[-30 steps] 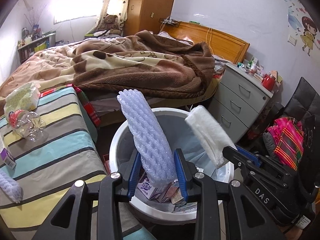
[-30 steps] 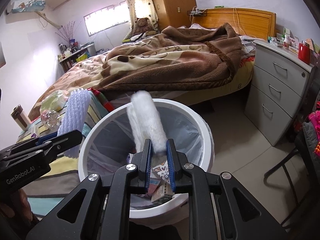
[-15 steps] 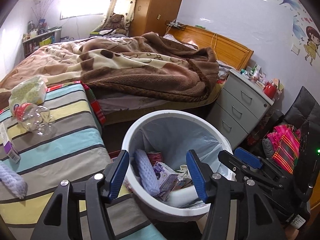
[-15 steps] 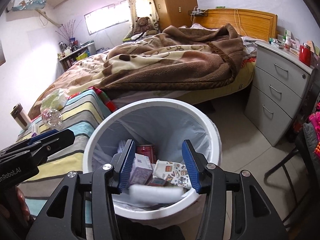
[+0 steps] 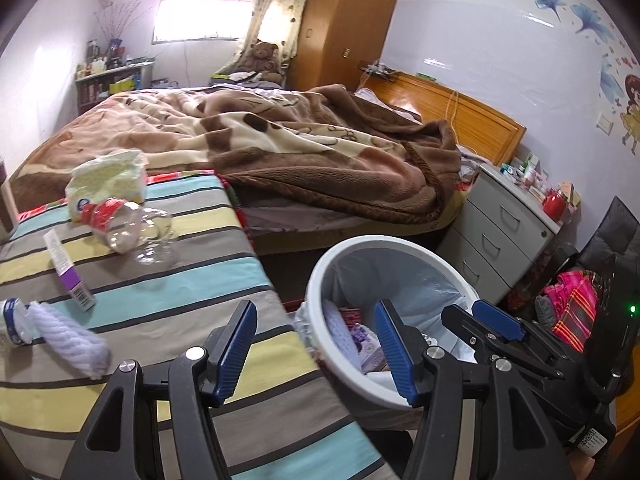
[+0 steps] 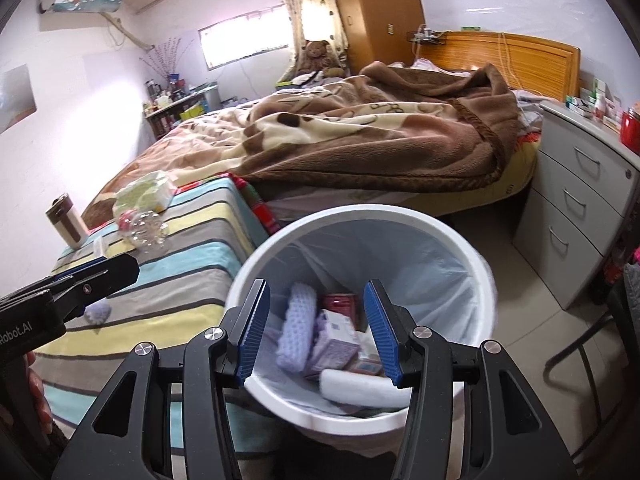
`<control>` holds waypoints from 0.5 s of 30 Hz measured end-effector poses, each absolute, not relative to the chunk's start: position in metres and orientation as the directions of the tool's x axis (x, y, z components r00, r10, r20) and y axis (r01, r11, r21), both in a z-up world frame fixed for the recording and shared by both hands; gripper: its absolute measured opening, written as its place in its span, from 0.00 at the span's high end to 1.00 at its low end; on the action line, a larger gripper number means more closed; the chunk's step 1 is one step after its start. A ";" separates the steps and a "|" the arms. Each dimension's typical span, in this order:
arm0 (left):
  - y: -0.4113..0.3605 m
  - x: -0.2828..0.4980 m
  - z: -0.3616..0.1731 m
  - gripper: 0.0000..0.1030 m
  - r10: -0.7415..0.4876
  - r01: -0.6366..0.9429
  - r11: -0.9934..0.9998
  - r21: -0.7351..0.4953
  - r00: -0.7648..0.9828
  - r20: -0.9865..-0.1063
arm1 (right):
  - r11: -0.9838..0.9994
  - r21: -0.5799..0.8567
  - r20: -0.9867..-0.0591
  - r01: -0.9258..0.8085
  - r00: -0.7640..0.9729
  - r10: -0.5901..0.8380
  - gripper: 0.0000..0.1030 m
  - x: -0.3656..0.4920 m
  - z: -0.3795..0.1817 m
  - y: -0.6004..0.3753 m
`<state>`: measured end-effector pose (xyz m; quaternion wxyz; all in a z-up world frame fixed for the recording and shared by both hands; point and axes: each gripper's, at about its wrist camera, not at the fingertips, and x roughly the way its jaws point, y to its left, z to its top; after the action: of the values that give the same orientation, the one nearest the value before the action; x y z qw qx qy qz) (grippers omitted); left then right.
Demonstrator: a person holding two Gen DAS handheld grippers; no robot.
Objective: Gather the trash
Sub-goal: 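Move both open tools back over the bed toward the remaining items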
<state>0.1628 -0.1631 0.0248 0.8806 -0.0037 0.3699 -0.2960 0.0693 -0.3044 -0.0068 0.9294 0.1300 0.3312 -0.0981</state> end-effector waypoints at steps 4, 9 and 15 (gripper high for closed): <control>-0.143 0.164 0.025 0.40 -0.502 0.487 0.844 -0.224 0.573 -0.648 | 0.958 0.180 -0.630 0.225 0.774 -0.064 0.50 0.074 -0.005 -0.290; -0.117 0.167 0.026 0.40 -0.477 0.448 0.865 -0.226 0.598 -0.644 | 0.969 0.185 -0.620 0.165 0.784 -0.015 0.47 0.082 -0.005 -0.269; -0.076 0.174 0.023 0.39 -0.434 0.387 0.894 -0.225 0.630 -0.644 | 0.982 0.176 -0.617 0.073 0.785 0.052 0.43 0.093 -0.005 -0.238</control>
<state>0.1739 -0.0762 0.0232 0.9021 -0.0325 0.3653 -0.2275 0.0933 -0.2376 -0.0049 0.9400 0.0956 0.3275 -0.0054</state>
